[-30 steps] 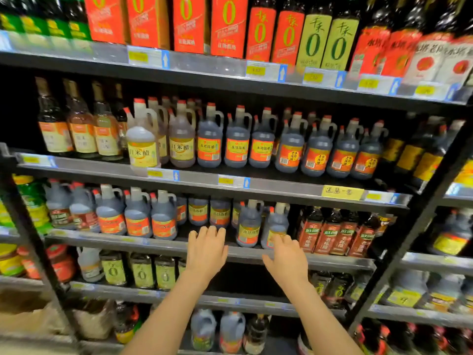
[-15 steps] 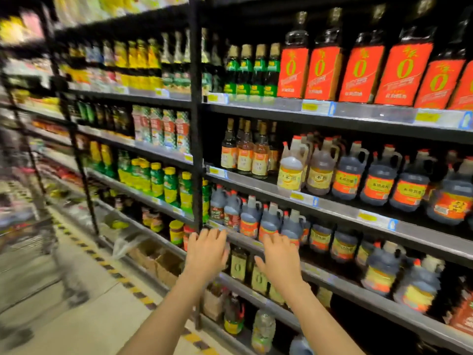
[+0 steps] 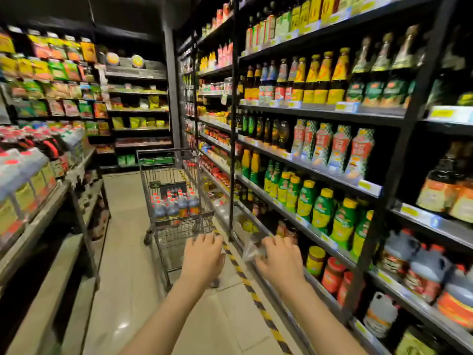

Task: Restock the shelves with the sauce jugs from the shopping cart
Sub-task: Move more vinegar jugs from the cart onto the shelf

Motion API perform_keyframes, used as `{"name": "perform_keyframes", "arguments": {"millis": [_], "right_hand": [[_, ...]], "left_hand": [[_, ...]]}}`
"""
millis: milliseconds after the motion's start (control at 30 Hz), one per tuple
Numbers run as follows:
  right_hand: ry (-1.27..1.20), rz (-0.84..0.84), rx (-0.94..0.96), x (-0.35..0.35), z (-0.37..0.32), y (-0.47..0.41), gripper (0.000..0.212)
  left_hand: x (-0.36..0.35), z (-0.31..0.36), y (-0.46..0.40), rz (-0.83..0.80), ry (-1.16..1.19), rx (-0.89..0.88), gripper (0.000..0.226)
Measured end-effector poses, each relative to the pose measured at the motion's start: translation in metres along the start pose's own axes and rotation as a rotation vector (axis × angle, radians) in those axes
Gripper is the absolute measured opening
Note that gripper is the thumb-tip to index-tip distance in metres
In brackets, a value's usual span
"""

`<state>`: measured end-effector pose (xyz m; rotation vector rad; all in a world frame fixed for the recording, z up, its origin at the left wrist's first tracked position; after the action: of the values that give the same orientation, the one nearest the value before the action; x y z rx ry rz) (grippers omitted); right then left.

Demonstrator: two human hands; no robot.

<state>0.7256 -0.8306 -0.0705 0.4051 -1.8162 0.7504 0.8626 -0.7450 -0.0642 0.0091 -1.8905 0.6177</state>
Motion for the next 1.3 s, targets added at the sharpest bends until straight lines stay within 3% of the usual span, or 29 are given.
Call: {"name": "perform_keyframes", "arguments": {"millis": [100,300,533,833,1133,1300], "right_hand": [[-0.049,-0.044,0.061,-0.034,-0.034,-0.045,0.047],[-0.087,-0.129,0.149,-0.103,-0.076,-0.145,0.047],[-0.131,-0.165,0.240,-0.167,-0.089,-0.292,0.043],[-0.159,-0.296,0.262,-0.258,-0.099,-0.454,0.051],[-0.202,-0.431,0.261,-0.393,-0.134,-0.583,0.054],[-0.180,-0.522,0.231,-0.471,-0.150,-0.647,0.056]], "left_hand": [[-0.035,-0.048,-0.012,-0.044,-0.005,0.089,0.028],[-0.113,-0.114,-0.056,-0.062,-0.026,0.180,0.036],[-0.204,-0.171,-0.164,-0.170,-0.034,0.309,0.027],[-0.308,-0.225,-0.284,-0.248,-0.051,0.404,0.035],[-0.463,-0.296,-0.362,-0.374,-0.017,0.471,0.044],[-0.555,-0.327,-0.400,-0.534,0.152,0.510,0.029]]}}
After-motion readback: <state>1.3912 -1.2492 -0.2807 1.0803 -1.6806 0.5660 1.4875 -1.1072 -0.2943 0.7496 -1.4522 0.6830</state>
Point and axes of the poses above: each hand's wrist, its own y-axis away from the middle knuckle, its own x-axis out of the back of the hand, z = x × y, the point moved 7 cm from there along -y, towards the middle knuckle, and after that the axes turned 11 degrees about -y, right-handed, at the moved point
